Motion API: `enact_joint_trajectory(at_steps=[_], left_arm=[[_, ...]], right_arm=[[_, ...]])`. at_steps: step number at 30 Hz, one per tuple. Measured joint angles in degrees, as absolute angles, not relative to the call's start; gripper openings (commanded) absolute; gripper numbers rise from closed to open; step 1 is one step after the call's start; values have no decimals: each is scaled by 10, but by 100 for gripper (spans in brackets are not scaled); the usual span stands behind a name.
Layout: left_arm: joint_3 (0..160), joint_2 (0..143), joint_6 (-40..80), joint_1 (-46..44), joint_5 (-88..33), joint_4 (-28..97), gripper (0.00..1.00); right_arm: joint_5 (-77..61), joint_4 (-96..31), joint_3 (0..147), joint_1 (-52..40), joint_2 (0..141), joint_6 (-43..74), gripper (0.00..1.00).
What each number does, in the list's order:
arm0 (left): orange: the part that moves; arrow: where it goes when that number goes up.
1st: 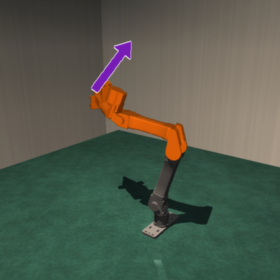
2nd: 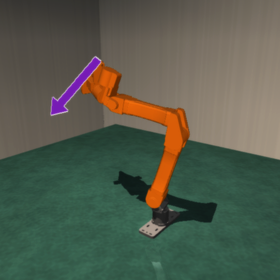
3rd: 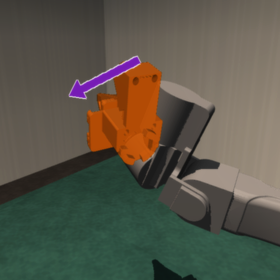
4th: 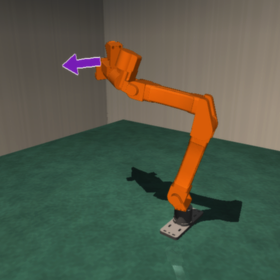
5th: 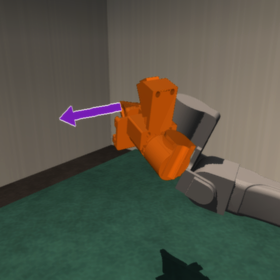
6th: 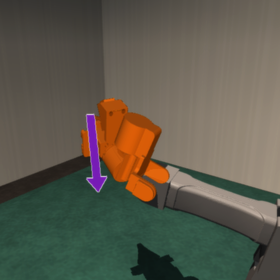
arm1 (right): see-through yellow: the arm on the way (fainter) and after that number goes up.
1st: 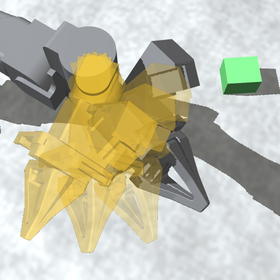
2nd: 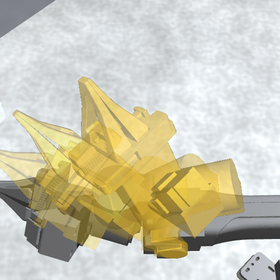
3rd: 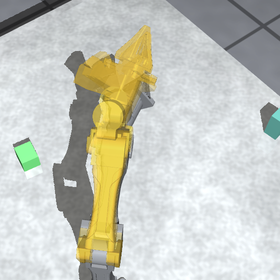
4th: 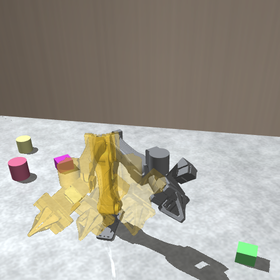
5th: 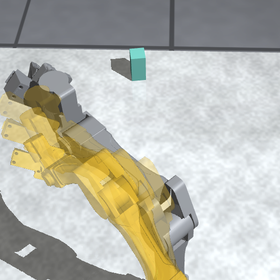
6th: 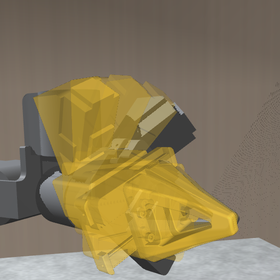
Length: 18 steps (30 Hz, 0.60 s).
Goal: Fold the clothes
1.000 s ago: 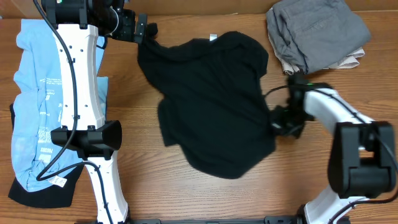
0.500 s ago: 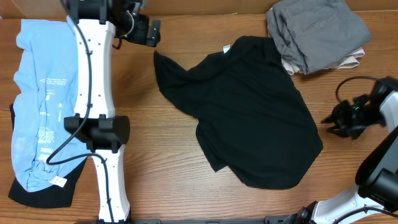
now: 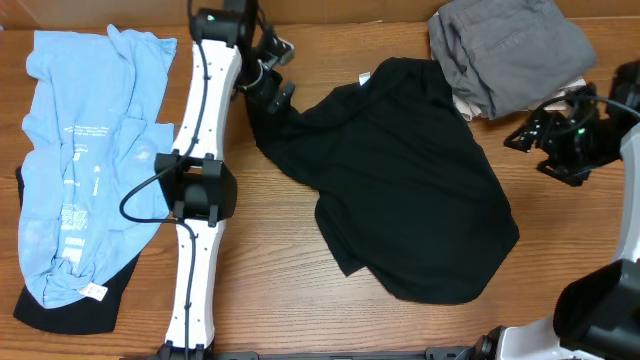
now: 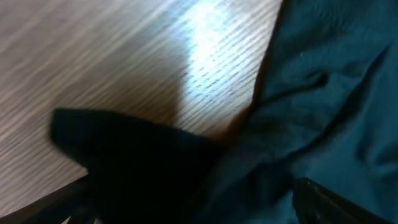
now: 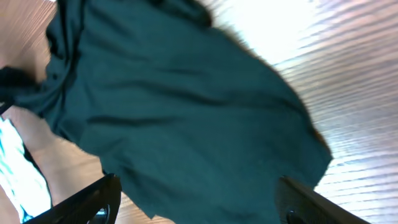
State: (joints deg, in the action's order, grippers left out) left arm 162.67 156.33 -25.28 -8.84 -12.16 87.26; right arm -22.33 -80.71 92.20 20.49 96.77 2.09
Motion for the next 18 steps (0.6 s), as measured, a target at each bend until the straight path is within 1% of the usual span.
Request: enact_joint_trajectory(at_steps=[1,2,3,4,5,6,10,15,18], left_arm=[[1627,1567,-257,-89,-124,873,94],[1627,1572,-260,-89,-128,873,85],[1627,1575,-262,-89,-133,873,72],[1627,1577,-265,-89,-137,875,47],[1627,1580,-270,-89,-140,877,9],[1627,1582,-272,-89,-143,881,4],[1627,1583,-265,-89,-141,905,4],[1628,1574,-210,-81,-125,948,4],[1628,1536,-161,-67,-117,965,4]], right_arm=[[-223,-808,922,199,967,19,82],[-223,-809,922,195,967,18,82],[-223,-810,922,191,967,18,81],[-223,-810,922,188,967,17,80],[-223,-810,922,185,967,17,78],[-223,-811,922,182,967,16,76],[-222,-811,922,171,967,12,63],[-222,-812,922,145,967,15,57],[-223,-812,922,115,967,19,55]])
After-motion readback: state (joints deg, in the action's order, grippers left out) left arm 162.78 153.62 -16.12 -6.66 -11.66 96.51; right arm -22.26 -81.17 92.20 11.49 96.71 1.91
